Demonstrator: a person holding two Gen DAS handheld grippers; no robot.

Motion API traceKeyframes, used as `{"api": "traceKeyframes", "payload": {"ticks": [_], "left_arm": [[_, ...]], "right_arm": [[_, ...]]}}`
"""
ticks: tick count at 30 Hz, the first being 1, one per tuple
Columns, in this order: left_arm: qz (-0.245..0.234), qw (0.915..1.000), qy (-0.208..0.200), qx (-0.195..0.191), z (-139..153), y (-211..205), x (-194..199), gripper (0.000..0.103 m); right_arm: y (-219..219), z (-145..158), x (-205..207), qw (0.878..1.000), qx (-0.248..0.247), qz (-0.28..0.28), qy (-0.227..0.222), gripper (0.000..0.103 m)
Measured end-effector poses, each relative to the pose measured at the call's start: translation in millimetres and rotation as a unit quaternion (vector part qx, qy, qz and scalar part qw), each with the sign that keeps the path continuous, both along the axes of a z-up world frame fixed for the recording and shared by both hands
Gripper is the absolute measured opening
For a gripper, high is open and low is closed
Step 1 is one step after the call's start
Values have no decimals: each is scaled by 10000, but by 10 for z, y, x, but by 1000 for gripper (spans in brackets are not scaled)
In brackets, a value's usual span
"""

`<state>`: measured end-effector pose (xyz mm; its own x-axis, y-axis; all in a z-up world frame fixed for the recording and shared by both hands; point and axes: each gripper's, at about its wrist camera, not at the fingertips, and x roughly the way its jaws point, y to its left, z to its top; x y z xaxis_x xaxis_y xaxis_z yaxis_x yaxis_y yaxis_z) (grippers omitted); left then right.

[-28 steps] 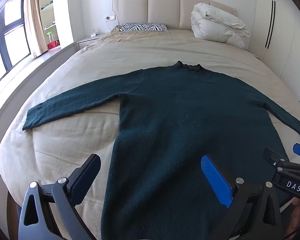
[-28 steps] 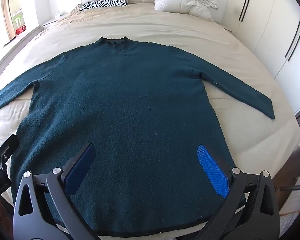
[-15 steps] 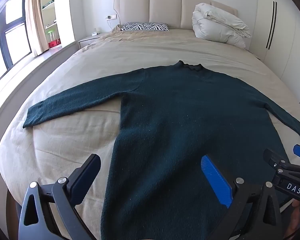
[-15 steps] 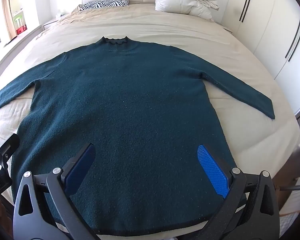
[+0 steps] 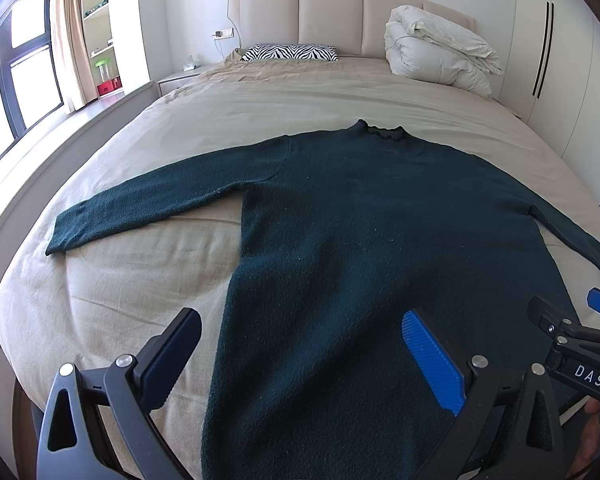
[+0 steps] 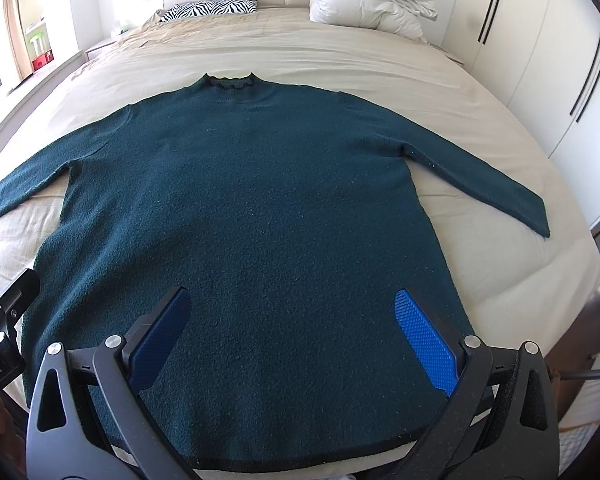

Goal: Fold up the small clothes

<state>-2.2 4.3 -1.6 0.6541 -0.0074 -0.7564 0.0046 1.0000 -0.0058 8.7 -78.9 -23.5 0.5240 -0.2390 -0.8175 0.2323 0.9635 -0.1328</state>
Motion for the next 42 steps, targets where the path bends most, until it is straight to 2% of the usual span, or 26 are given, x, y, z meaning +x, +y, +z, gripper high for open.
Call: {"api": "traceKeyframes", "payload": {"ticks": [42], "left_arm": [[-1, 10000, 27, -22, -51, 7, -7, 103]], "right_arm": [[16, 4, -2, 10000, 1, 13, -13, 103]]}}
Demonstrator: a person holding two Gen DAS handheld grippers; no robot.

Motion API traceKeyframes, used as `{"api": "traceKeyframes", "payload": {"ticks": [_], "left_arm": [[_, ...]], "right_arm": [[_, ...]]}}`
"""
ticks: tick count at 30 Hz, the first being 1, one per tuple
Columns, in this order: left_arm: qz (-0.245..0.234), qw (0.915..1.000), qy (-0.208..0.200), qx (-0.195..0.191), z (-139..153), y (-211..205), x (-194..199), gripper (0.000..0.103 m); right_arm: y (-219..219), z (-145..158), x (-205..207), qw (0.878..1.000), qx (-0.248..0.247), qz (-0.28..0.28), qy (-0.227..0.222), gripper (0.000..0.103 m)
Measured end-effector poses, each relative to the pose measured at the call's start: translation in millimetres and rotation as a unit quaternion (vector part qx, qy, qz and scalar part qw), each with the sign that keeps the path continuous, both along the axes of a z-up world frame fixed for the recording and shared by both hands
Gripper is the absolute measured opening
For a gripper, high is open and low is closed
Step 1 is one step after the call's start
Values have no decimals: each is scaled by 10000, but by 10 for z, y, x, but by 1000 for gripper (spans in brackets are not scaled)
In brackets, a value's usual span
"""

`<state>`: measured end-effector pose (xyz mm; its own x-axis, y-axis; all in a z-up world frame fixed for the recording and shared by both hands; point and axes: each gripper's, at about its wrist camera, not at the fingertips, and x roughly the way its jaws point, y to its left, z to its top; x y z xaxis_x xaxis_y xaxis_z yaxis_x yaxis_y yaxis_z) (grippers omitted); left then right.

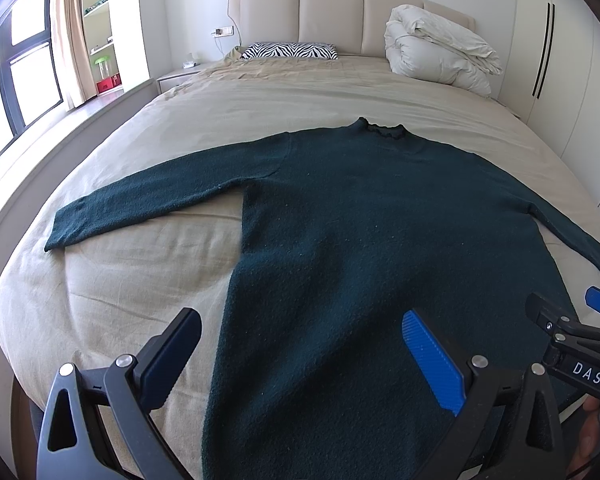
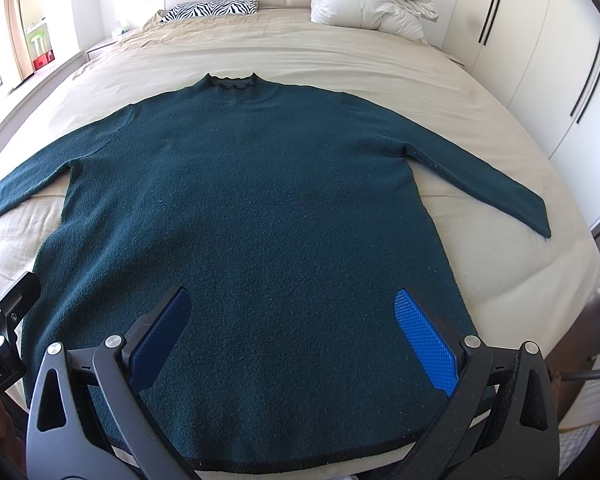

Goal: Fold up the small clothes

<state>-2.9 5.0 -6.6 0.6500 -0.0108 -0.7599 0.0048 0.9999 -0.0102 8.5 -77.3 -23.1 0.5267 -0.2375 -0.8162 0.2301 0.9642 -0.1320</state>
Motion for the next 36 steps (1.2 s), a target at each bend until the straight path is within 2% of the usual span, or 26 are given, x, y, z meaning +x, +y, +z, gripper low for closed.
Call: {"api": "traceKeyframes", "payload": {"ticks": [28, 36], "left_arm": [[-24, 10000, 29, -36, -108, -15, -38, 103], [-141, 9998, 104, -13, -125, -112, 34, 103]], "right_arm": [[1, -73, 4, 10000, 26, -3, 32, 103], [-138, -115, 28, 9998, 183, -90, -54, 103]]}}
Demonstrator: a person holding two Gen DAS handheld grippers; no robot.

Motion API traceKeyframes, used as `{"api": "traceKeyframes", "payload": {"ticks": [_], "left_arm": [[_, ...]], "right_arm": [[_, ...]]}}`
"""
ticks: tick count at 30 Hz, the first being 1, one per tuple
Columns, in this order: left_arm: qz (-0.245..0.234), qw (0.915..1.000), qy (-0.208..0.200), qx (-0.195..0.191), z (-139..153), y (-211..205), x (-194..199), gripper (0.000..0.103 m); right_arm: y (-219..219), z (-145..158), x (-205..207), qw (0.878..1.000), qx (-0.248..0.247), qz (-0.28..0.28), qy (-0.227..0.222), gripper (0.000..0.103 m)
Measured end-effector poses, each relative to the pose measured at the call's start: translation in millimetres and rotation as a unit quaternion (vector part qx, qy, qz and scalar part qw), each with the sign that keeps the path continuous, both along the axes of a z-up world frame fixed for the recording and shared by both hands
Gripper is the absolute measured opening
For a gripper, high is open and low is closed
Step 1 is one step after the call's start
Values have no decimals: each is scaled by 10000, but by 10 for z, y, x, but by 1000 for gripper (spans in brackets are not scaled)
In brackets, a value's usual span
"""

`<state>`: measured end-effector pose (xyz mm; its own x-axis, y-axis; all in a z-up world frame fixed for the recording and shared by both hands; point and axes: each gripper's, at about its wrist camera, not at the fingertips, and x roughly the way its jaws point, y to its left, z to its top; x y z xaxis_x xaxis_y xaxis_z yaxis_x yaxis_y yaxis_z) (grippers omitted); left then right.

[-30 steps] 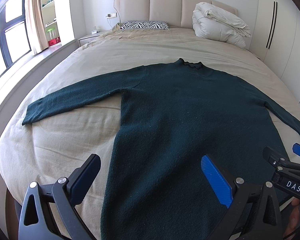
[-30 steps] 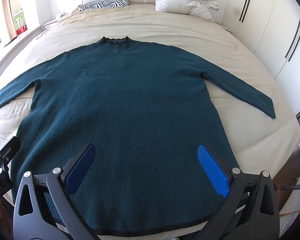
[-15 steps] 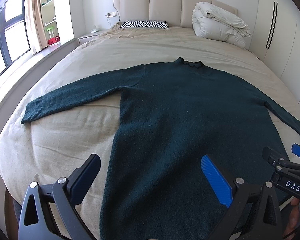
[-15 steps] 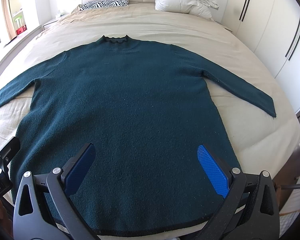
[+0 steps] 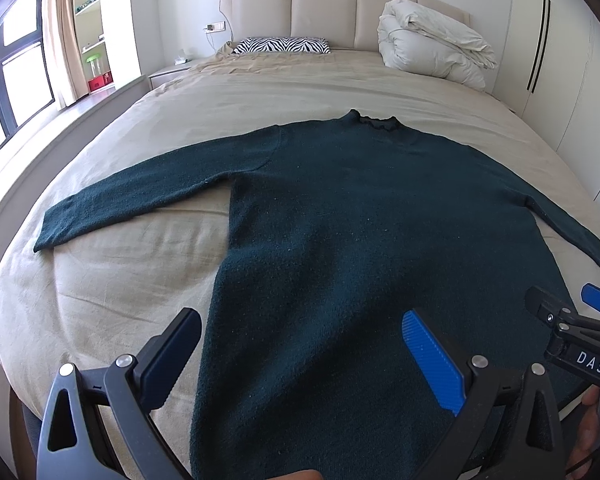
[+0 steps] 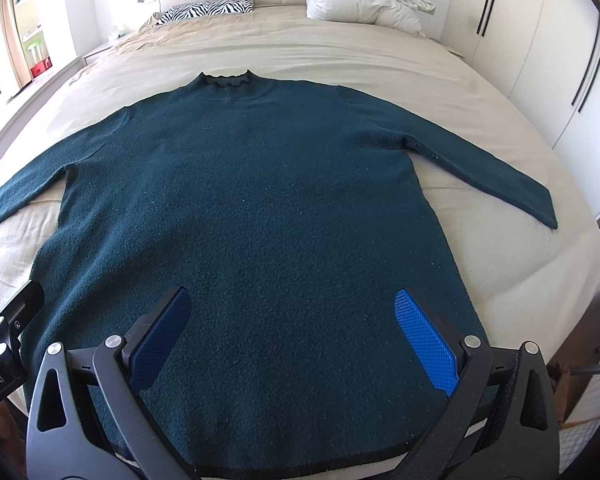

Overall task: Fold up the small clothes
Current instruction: 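Grasp a sweater sleeve cuff with the right gripper and fold it across the body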

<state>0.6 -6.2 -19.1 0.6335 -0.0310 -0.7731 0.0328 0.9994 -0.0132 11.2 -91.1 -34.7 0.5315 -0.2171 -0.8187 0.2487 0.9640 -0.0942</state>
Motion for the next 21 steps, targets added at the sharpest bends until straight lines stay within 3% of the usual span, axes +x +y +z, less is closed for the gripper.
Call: {"api": "traceKeyframes", "payload": {"ticks": [7, 11, 13, 16, 19, 21], "left_arm": [[-370, 9987, -101, 322, -2, -302, 96, 103], [-496, 9924, -332, 1081, 12, -544, 212, 103], [-546, 9873, -613, 1359, 43, -632, 284, 103], [-676, 9789, -1071, 1603, 166, -754, 383, 103], [-717, 9756, -1315, 1605, 275, -827, 541, 103], [-768, 9786, -1326, 1373, 310, -832, 678, 103]], "right_arm": [[-607, 76, -41, 9964, 564, -329, -533, 103], [-1311, 155, -137, 9847, 1125, -746, -1101, 103], [-1847, 128, -223, 9641, 1759, -1380, -1434, 103], [-2759, -17, -406, 9071, 2906, -2279, -2020, 103], [-3513, -218, -542, 8612, 3366, -3002, -2343, 100], [-3953, -414, -564, 8317, 3790, -3304, -2356, 86]]}}
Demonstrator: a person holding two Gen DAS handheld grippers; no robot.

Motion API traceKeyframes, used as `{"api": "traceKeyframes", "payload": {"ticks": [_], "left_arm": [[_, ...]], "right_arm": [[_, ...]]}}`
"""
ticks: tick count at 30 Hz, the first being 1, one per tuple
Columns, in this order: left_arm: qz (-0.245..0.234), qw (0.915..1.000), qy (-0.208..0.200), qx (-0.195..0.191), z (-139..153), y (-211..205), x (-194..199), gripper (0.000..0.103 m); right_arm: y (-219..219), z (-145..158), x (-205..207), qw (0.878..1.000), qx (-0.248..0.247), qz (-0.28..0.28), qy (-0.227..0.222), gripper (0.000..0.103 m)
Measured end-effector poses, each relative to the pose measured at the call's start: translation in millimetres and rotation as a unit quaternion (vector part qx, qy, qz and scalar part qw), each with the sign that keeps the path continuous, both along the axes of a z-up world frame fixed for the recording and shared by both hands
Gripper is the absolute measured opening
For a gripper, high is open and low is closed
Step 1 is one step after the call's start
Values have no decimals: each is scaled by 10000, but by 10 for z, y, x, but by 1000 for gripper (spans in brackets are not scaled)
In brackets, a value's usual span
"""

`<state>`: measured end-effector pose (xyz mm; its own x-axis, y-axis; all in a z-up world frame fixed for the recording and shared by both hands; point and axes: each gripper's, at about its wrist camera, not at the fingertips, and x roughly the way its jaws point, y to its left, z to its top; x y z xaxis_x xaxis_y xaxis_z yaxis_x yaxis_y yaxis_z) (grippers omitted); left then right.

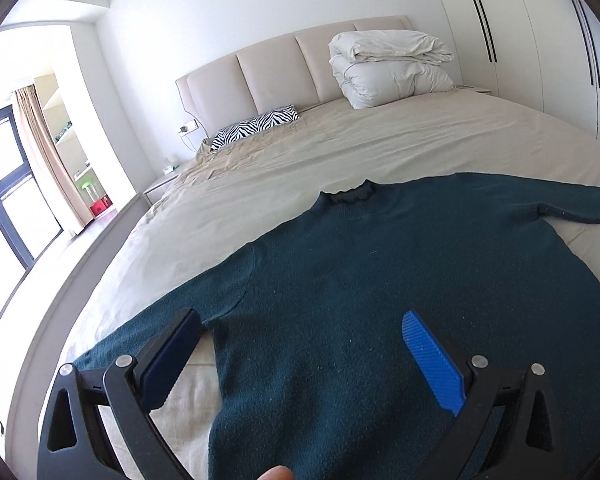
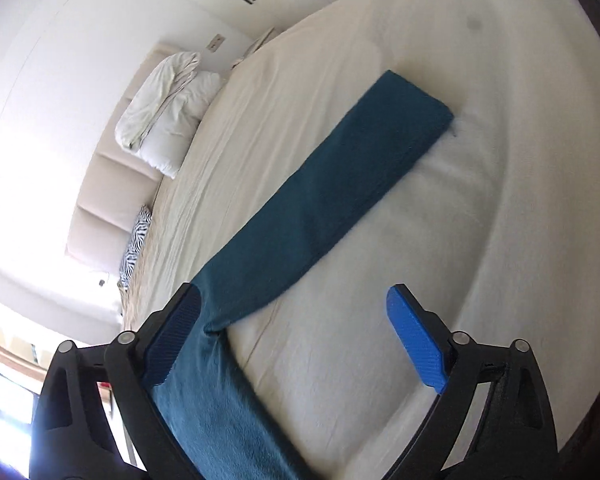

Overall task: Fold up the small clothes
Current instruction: 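Grasp a sweater sleeve cuff with the right gripper and fold it across the body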

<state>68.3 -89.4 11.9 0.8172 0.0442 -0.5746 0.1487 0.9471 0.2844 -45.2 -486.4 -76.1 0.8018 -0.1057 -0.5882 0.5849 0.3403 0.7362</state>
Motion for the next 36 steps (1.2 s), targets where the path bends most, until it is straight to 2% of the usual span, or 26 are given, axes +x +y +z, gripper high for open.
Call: {"api": "traceKeyframes", "payload": {"ticks": [2, 4, 6, 8, 10, 11, 13, 15, 16, 18, 19, 22, 25, 27, 28, 30, 34, 36], "left_arm": [[-187, 9994, 135, -271, -5, -13, 137, 103], [-135, 9985, 405, -336, -65, -40, 268, 103], [-89, 9975, 629, -301, -127, -90, 366, 103], [-108, 9972, 604, -423, -166, -115, 410, 103], [-104, 9980, 579, -222, -218, -190, 475, 103], [-73, 9981, 593, -132, -256, -228, 499, 103], [-145, 9954, 863, -399, -312, -231, 621, 102], [-163, 9896, 1078, -936, -345, -149, 710, 95], [-197, 9857, 1190, -1175, -362, -121, 757, 91], [-256, 9789, 1389, -1479, -398, -81, 860, 83], [-286, 9755, 1481, -1601, -415, -66, 904, 78], [-404, 9602, 1766, -2126, -463, -4, 1041, 75], [-418, 9395, 2042, -2720, -522, 77, 1161, 75], [-388, 9263, 2151, -3070, -561, 144, 1215, 75], [-373, 9205, 2182, -3220, -578, 173, 1251, 75], [-344, 9066, 2271, -3541, -624, 236, 1316, 75], [-293, 8694, 2456, -4277, -738, 404, 1432, 75], [-293, 8559, 2545, -4493, -804, 455, 1479, 75]], "right_arm": [[-353, -207, 7, 9989, 448, -165, -15, 77], [-619, -367, 4, 9969, 701, -360, -24, 68], [-829, -480, 31, 9954, 815, -496, -124, 62], [-984, -568, 77, 9942, 851, -619, -222, 62], [-1152, -627, 134, 9931, 897, -708, -253, 61], [-1239, -657, 151, 9927, 912, -747, -254, 59], [-1391, -685, 241, 9924, 919, -788, -199, 47], [-1515, -722, 302, 9925, 904, -821, -109, 29], [-1577, -731, 325, 9928, 866, -825, -59, 27], [-1658, -708, 433, 9946, 687, -766, 152, 11], [-1674, -666, 504, 9958, 544, -693, 265, 9], [-1558, -328, 856, 9981, -61, -372, 479, 8], [-1226, 128, 1337, 9943, -866, 236, 573, 7], [-776, 463, 1804, 9827, -1503, 872, 645, 7], [-519, 582, 2003, 9726, -1850, 1237, 672, 7], [112, 769, 2445, 9441, -2509, 2029, 678, 7], [1304, 661, 3089, 8906, -3095, 3246, 750, 7], [1712, 392, 3254, 8655, -3276, 3655, 1001, 7]]}}
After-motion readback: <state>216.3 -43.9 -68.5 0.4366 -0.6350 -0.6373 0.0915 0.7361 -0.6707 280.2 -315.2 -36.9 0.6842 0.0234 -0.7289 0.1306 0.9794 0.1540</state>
